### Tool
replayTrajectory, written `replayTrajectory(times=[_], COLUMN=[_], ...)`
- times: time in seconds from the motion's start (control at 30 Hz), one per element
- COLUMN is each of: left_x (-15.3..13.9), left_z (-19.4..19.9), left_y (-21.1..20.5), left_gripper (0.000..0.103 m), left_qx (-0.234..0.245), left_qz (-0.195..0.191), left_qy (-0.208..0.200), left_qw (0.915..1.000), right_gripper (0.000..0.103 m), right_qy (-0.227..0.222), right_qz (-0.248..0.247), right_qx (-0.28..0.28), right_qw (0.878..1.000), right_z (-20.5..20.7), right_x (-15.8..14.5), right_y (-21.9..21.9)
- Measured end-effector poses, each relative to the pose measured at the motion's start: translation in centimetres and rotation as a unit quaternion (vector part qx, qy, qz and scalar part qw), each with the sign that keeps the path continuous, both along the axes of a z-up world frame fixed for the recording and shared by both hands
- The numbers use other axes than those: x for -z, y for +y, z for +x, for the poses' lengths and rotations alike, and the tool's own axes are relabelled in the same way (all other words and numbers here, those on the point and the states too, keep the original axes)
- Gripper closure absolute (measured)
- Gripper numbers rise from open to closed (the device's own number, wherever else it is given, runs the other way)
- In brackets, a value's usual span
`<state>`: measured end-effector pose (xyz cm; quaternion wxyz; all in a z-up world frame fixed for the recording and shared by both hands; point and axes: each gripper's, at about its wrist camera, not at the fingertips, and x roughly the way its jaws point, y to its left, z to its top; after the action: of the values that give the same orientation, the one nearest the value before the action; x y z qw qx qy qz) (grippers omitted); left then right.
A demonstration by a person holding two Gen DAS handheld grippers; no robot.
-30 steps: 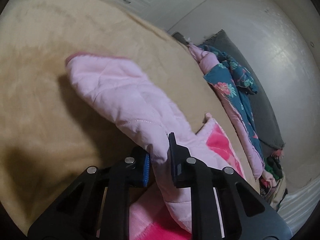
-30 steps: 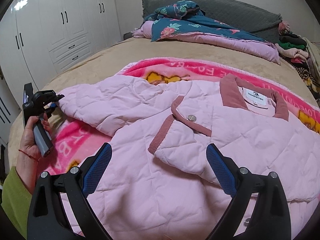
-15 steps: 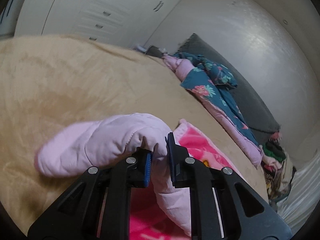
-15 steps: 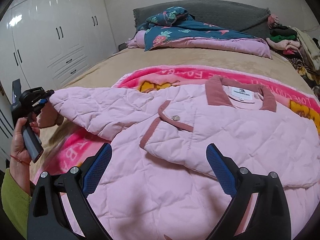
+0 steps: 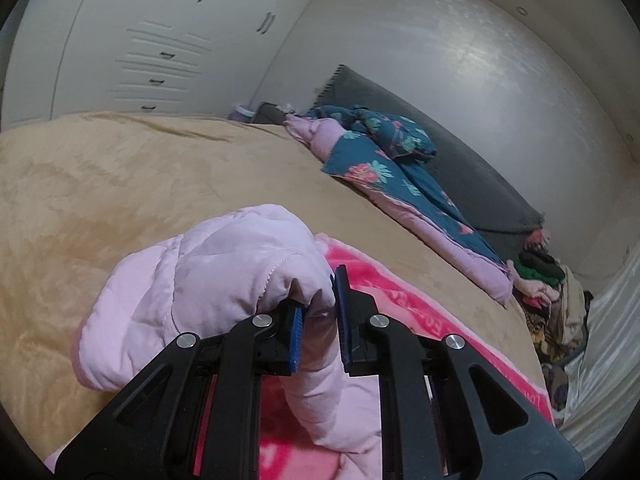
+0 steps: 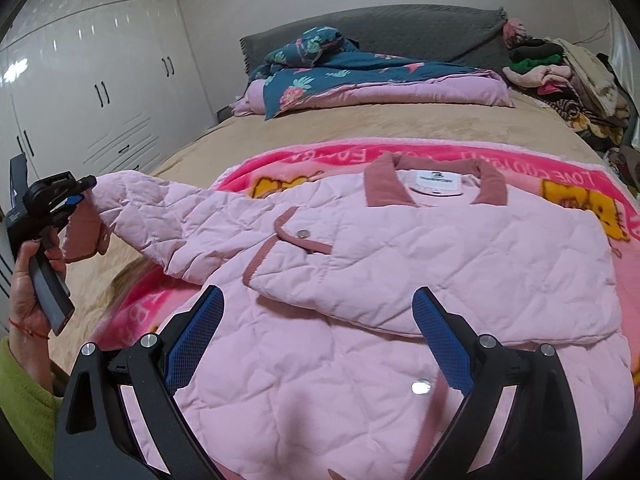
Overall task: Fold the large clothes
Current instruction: 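Grasp the sleeve cuff with the left tool and lift it, then carry the sleeve across the jacket front with the left tool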
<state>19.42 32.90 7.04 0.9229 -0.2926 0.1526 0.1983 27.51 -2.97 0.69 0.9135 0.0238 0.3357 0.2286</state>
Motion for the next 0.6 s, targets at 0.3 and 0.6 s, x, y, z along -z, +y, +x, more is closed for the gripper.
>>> replayTrajectory(times=[0.3, 0.6], left_x=[-1.8, -2.0], left_z=[0.8, 1.8], left_y=[-4.9, -9.4], left_gripper=[0.096, 0.096], left_qx=[0.049, 0.094], left_qz=[0.024, 0.042], left_qy=[-0.004, 0.004], left_qw=[0.9985, 0.9947], right_gripper=[0.008, 0.008], right_qy=[-0.001, 0.004], right_qz=[0.003, 0.020], right_qx=[0.044, 0.073], right_qw=[0.999, 0.997], right_z=[-1.4, -2.9], right_x=[0.1, 0.2], right_y=[-4.0, -7.8])
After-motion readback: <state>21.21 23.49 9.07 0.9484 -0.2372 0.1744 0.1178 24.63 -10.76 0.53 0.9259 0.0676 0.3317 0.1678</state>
